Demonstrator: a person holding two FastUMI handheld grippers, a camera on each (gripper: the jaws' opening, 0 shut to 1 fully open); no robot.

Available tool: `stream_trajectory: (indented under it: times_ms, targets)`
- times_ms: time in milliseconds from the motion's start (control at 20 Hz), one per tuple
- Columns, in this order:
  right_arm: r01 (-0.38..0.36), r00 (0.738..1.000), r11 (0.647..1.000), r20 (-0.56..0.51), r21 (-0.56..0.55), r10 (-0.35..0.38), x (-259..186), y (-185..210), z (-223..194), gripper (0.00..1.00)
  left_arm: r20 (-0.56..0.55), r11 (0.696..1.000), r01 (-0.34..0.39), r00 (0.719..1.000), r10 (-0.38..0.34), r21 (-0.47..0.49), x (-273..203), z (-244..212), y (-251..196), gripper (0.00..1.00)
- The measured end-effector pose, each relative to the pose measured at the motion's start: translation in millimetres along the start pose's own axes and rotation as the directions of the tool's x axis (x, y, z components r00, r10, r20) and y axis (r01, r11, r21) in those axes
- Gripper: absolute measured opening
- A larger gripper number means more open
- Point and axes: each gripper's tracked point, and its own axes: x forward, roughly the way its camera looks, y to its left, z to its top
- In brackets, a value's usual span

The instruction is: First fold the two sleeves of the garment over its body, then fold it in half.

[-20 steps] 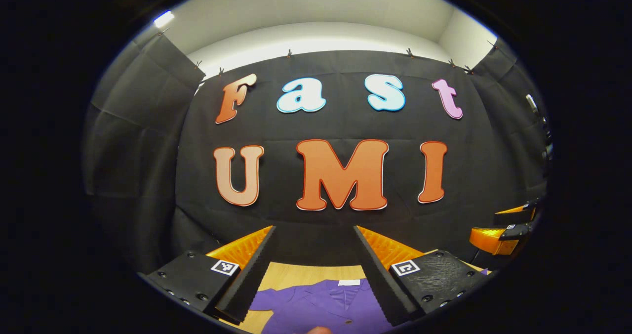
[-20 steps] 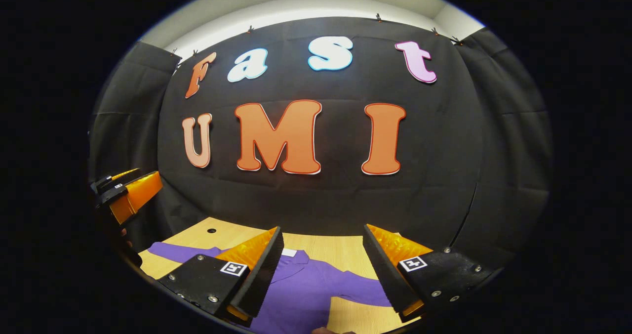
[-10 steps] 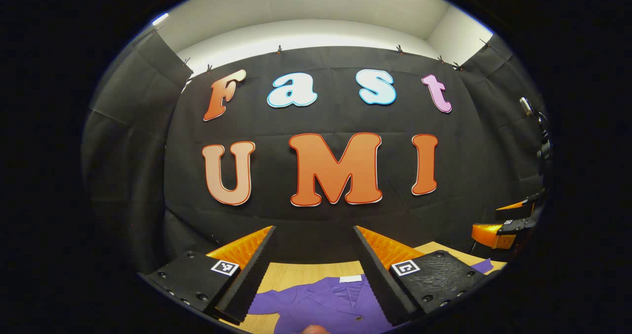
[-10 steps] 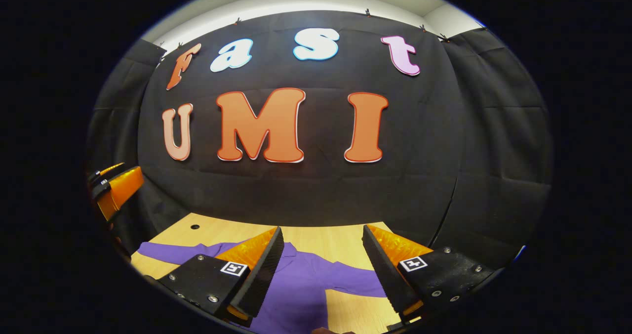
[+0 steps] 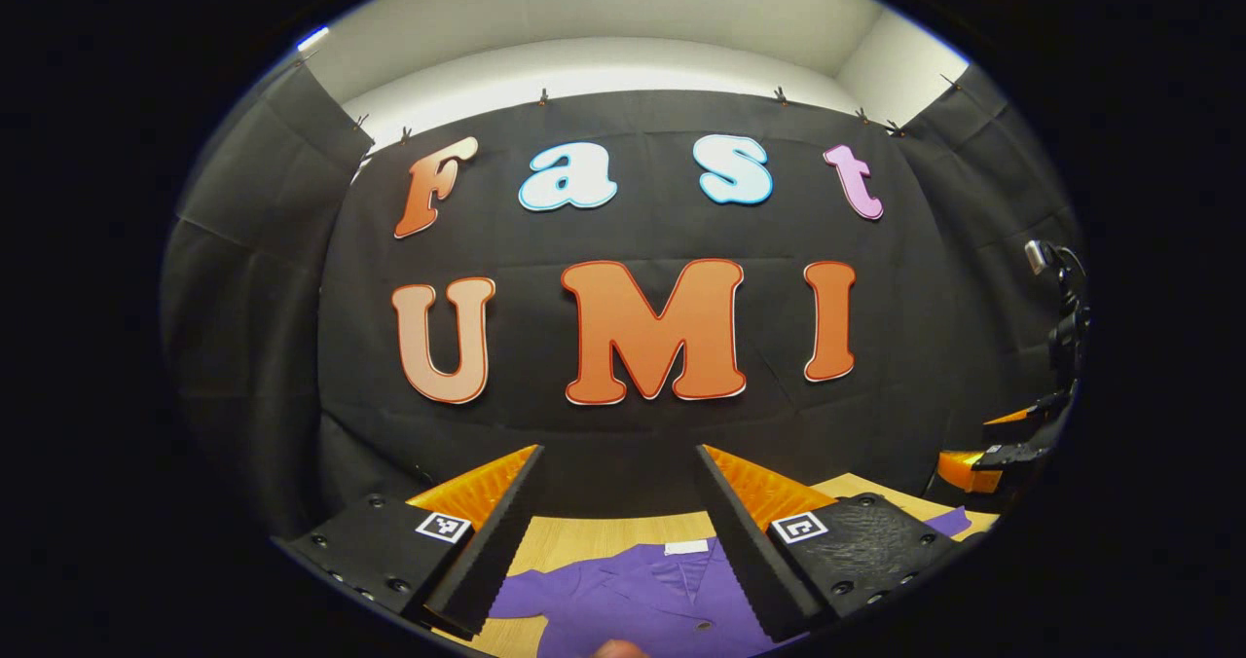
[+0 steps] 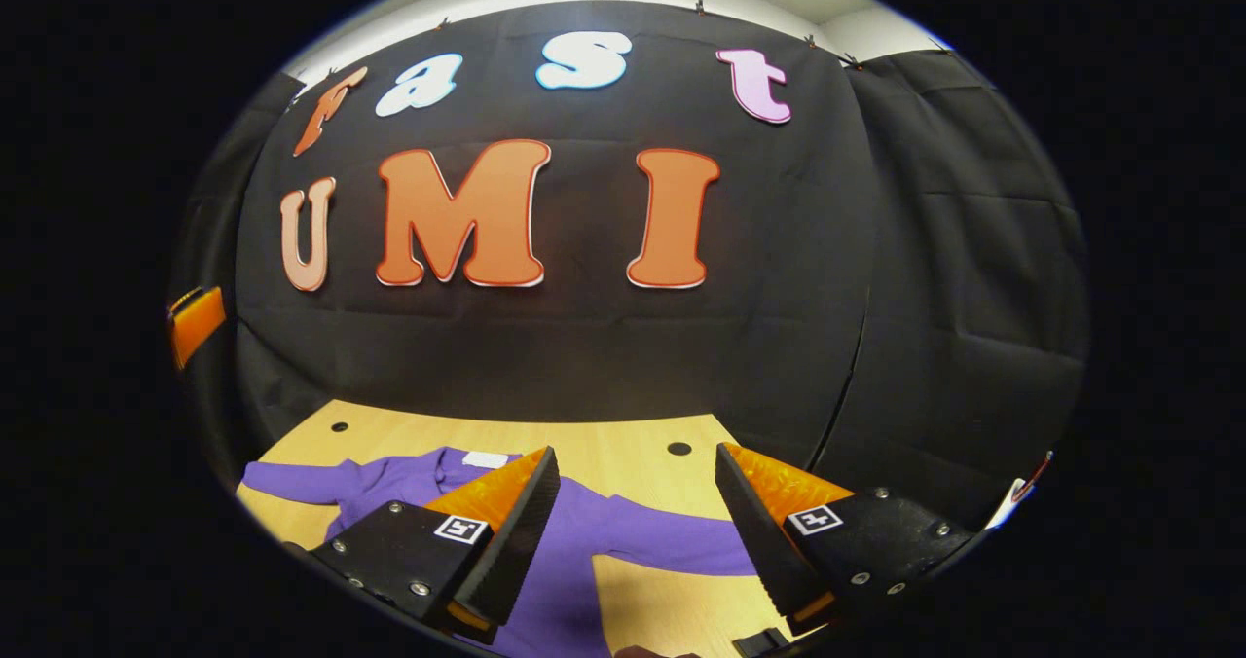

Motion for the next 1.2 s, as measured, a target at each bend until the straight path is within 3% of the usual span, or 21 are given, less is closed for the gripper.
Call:
stream_trajectory:
  times_ms: [300, 650, 850, 1200]
  targets:
    - [0.091, 0.984, 0.995, -0.156, 0.029, -0.086, 21, -49, -50, 0.97, -0.009, 1.0, -0.011, 1.0, 0.011, 0.01, -2, -1, -7, 0.96]
    - [0.213, 0.93, 0.972, -0.325, 0.099, -0.171, 46, -121, -101, 0.96, -0.027, 0.998, -0.039, 0.999, 0.041, 0.04, -7, -3, -18, 0.95]
    - [0.253, 0.894, 0.959, -0.41, 0.125, -0.182, 59, -155, -130, 0.97, -0.04, 0.996, -0.061, 0.997, 0.064, 0.067, -11, -6, -30, 0.96]
    - [0.261, 0.812, 0.947, -0.573, 0.186, -0.111, 76, -193, -178, 0.97, -0.096, 0.989, -0.115, 0.988, 0.124, 0.092, -24, -23, -53, 0.94]
